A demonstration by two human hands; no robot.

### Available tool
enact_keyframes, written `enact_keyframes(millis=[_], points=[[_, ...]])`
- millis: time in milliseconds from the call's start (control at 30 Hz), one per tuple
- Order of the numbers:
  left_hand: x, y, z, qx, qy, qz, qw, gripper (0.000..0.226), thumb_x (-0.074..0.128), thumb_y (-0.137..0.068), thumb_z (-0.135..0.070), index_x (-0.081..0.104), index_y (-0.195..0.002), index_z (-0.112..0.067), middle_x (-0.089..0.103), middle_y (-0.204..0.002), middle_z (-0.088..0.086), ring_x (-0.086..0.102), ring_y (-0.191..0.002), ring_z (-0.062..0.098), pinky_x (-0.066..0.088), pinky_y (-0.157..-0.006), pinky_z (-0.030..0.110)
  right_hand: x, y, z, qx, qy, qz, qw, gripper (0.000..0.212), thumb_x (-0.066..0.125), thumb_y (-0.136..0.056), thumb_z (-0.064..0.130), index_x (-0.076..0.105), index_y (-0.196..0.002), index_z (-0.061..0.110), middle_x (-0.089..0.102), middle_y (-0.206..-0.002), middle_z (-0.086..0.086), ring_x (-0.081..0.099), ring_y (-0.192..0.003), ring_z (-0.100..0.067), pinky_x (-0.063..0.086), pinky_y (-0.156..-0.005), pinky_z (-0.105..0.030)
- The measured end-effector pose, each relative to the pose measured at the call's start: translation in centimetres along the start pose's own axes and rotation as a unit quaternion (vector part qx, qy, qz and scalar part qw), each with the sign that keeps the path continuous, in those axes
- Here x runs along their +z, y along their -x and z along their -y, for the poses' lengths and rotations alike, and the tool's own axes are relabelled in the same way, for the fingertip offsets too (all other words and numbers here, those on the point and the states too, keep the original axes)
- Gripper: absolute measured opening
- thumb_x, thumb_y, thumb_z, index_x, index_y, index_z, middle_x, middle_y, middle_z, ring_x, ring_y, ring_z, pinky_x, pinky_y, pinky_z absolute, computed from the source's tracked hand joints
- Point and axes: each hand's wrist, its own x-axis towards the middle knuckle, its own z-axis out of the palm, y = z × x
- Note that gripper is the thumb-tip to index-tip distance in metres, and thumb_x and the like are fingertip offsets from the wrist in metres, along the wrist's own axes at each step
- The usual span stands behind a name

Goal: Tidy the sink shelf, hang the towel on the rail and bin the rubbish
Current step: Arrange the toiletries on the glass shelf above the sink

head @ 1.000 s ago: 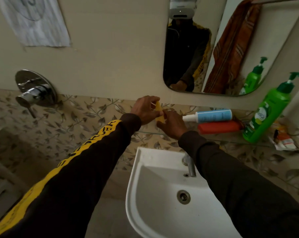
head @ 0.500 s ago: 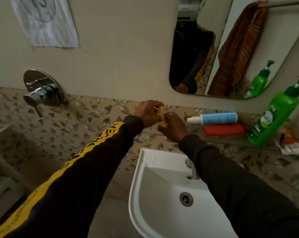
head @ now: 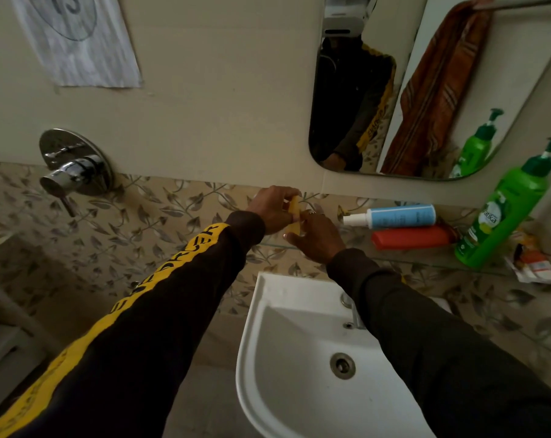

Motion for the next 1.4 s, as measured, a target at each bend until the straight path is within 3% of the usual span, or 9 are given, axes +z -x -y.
enact_keyframes(millis=[100,333,667,767,933,1033,1167,1300,1400], points=[[0.0,-0.1,-0.1,-0.005,-0.004,0.004,1.000,0.055,0.078,-0.078,-0.022,0.060,-0.130,-0.020,0.067,-0.119,0.000,0.064,-0.098,0.015,0.051,-0.089,0.030,0.0,0.1,0.0,-0.002,0.003,-0.002,1.000,0.021,0.072,-0.086,0.031,0.068,-0.097,0.013,0.072,-0.096,-0.011,0.066,-0.090,-0.029,0.041,-0.070,-0.030],[0.0,0.3,-0.1,-0.003,0.002,-0.002,1.000,0.056,0.078,-0.077,-0.026,0.060,-0.130,-0.022,0.066,-0.120,-0.002,0.062,-0.092,0.010,0.046,-0.078,0.023,0.1,0.1,-0.4,0.009,0.004,0.016,1.000,0.032,0.073,-0.087,0.038,0.068,-0.109,0.015,0.072,-0.104,-0.009,0.066,-0.096,-0.026,0.043,-0.075,-0.030],[-0.6,1.0,-0.8,0.018,-0.025,-0.076,0.997,0.060,0.078,-0.077,-0.035,0.058,-0.132,-0.019,0.063,-0.124,0.003,0.061,-0.101,0.011,0.050,-0.077,0.021,-0.6,1.0,0.2,0.011,0.010,0.014,1.000,0.046,0.079,-0.083,0.037,0.063,-0.122,0.019,0.071,-0.115,-0.007,0.066,-0.105,-0.025,0.050,-0.085,-0.034],[-0.9,1.5,-1.3,0.038,-0.036,-0.103,0.993,0.056,0.075,-0.080,-0.038,0.060,-0.129,-0.017,0.064,-0.122,0.004,0.062,-0.102,0.014,0.054,-0.081,0.027,-1.2,1.6,0.2,0.024,0.005,-0.011,1.000,0.053,0.082,-0.078,0.041,0.062,-0.123,0.020,0.070,-0.117,-0.006,0.065,-0.106,-0.024,0.044,-0.081,-0.031],[-1.4,2.5,-2.4,0.065,-0.050,-0.118,0.990,0.045,0.069,-0.086,-0.033,0.062,-0.127,-0.015,0.066,-0.116,0.008,0.064,-0.096,0.022,0.053,-0.082,0.031,-2.9,2.8,0.8,0.068,0.038,-0.024,0.997,0.081,0.081,-0.075,0.053,0.053,-0.140,0.014,0.059,-0.137,-0.011,0.056,-0.125,-0.027,0.047,-0.103,-0.041],[-1.5,3.2,-2.9,0.082,-0.050,-0.130,0.987,0.037,0.063,-0.091,-0.028,0.063,-0.126,-0.014,0.066,-0.115,0.008,0.063,-0.096,0.026,0.047,-0.081,0.029,-3.8,3.7,1.3,0.076,0.045,-0.032,0.996,0.076,0.079,-0.077,0.054,0.056,-0.138,0.014,0.059,-0.137,-0.011,0.055,-0.126,-0.028,0.047,-0.104,-0.042],[-1.2,4.2,-3.5,0.124,-0.084,-0.149,0.977,0.034,0.054,-0.096,-0.024,0.060,-0.128,-0.012,0.064,-0.121,0.010,0.056,-0.111,0.028,0.044,-0.091,0.036,-4.7,5.5,1.8,0.086,0.068,-0.068,0.992,0.070,0.076,-0.080,0.054,0.057,-0.132,0.010,0.059,-0.133,-0.014,0.055,-0.124,-0.031,0.045,-0.099,-0.038],[-0.1,5.2,-4.1,0.163,-0.130,-0.186,0.960,0.034,0.056,-0.092,-0.016,0.062,-0.125,-0.007,0.065,-0.120,0.014,0.054,-0.112,0.036,0.046,-0.091,0.046,-5.5,7.7,1.6,0.087,0.096,-0.093,0.987,0.075,0.069,-0.086,0.056,0.050,-0.142,0.010,0.054,-0.141,-0.014,0.050,-0.131,-0.030,0.044,-0.108,-0.043],[1.1,6.4,-4.8,0.165,-0.153,-0.193,0.955,0.035,0.058,-0.090,-0.014,0.063,-0.124,-0.007,0.064,-0.122,0.012,0.052,-0.113,0.034,0.043,-0.093,0.045,-5.7,9.5,1.0,0.080,0.110,-0.119,0.984,0.074,0.067,-0.087,0.055,0.047,-0.145,0.013,0.052,-0.143,-0.012,0.048,-0.133,-0.030,0.042,-0.110,-0.042]])
